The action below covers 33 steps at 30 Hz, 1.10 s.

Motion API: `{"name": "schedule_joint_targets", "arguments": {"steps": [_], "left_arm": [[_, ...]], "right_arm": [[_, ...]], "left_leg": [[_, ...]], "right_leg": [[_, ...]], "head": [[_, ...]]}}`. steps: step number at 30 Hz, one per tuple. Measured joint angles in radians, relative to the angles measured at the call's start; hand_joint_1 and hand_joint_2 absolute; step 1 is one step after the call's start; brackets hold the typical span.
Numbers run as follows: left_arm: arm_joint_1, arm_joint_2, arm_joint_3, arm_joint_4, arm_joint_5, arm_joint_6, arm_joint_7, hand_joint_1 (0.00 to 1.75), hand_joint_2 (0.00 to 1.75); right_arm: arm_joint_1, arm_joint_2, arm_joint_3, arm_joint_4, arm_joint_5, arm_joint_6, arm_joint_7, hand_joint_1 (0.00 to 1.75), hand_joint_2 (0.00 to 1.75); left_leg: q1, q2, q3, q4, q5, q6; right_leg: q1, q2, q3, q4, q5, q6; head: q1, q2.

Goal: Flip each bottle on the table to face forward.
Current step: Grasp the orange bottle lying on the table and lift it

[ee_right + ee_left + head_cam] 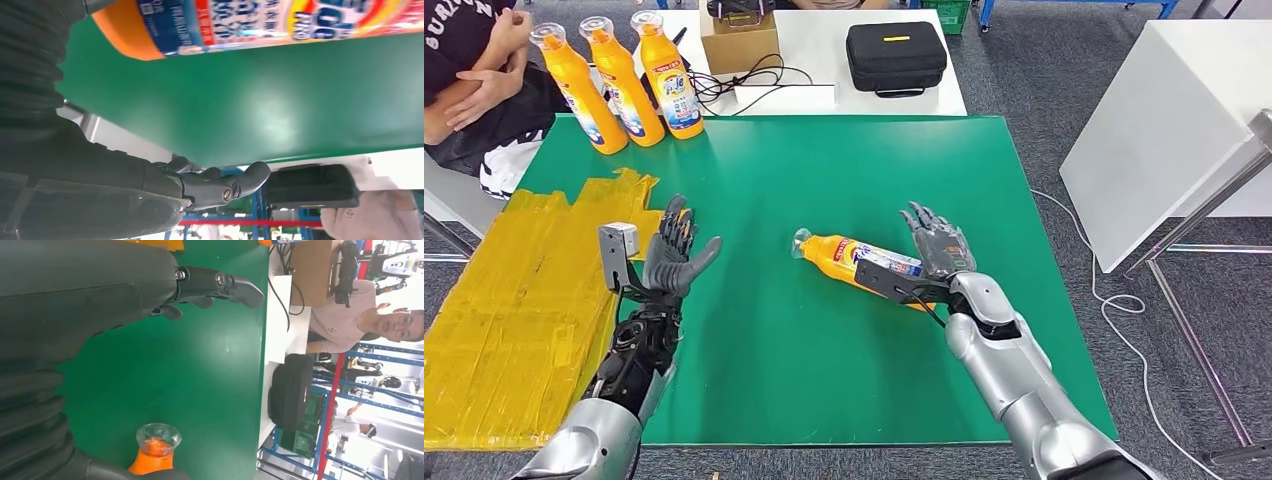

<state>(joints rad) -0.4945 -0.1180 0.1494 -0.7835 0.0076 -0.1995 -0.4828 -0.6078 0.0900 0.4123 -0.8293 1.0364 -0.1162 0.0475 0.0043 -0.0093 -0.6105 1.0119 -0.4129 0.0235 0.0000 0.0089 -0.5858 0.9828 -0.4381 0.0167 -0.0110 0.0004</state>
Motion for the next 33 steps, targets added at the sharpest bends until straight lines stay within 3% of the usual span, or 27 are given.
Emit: {"name": "schedule_joint_targets", "arguments": {"steps": [33], "left_arm": [[-0.018, -0.003, -0.001, 0.022, 0.000, 0.004, 0.009, 0.00, 1.75]], "right_arm": [[-0.075, 0.036, 0.023, 0.135, -0.052, 0.020, 0.018, 0.00, 1.75]], "left_leg": [[0.000, 0.000, 0.000, 0.000, 0.000, 0.000]], "right_leg": [[0.000, 0.000, 0.000, 0.000, 0.000, 0.000]], "head": [[0.000, 0.000]]}}
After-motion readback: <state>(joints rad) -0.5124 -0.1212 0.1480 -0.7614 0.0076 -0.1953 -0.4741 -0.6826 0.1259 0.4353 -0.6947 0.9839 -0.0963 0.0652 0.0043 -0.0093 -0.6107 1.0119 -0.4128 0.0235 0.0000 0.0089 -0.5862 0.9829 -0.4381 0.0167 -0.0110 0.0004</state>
